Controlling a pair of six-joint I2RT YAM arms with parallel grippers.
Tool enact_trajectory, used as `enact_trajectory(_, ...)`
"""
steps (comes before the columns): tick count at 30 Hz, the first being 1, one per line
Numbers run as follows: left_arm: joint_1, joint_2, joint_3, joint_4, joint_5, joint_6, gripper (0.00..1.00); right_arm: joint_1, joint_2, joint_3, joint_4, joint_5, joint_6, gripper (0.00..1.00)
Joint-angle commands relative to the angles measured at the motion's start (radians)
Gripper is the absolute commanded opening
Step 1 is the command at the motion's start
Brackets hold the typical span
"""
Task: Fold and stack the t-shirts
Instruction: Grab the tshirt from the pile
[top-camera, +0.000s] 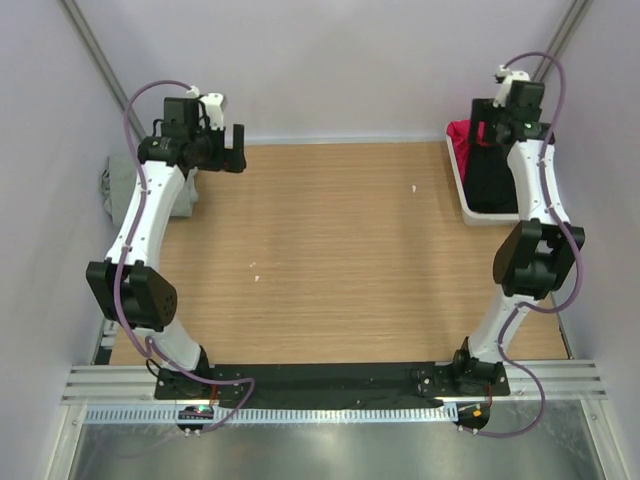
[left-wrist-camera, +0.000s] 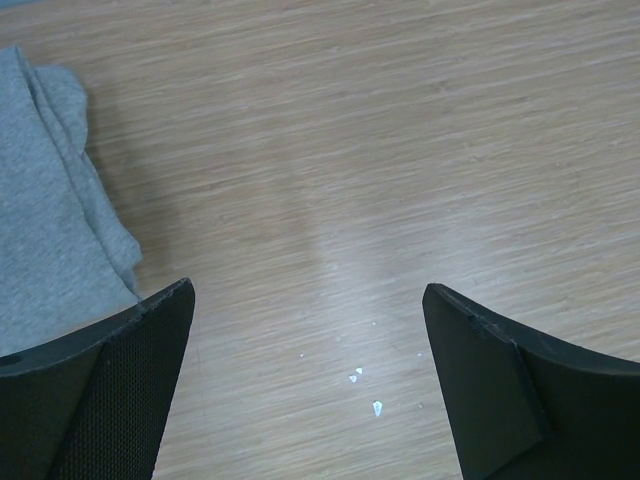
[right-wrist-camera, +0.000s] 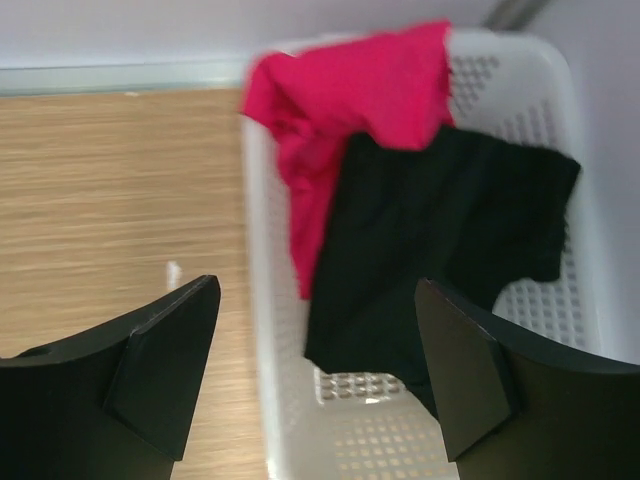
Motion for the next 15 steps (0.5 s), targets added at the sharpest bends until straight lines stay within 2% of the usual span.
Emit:
enact_trajectory(1,-0.003,-0.027,-0.023,0.024,0.021,0.001,0.96,-0.153,0.029,0.013,0.007,0.036,0.088,0.86)
enact_trajectory(5,-0.004,-0.036,-0.043,0.026,0.021,0.001,0.96,-0.211,0.099,0.021,-0.013,-0.069,0.079,0.86)
enact_trajectory(15,-0.004,-0.032,-0.051,0.024,0.010,0.009,0.96,-0.225,0.245,0.015,-0.052,-0.165,0.031,0.86)
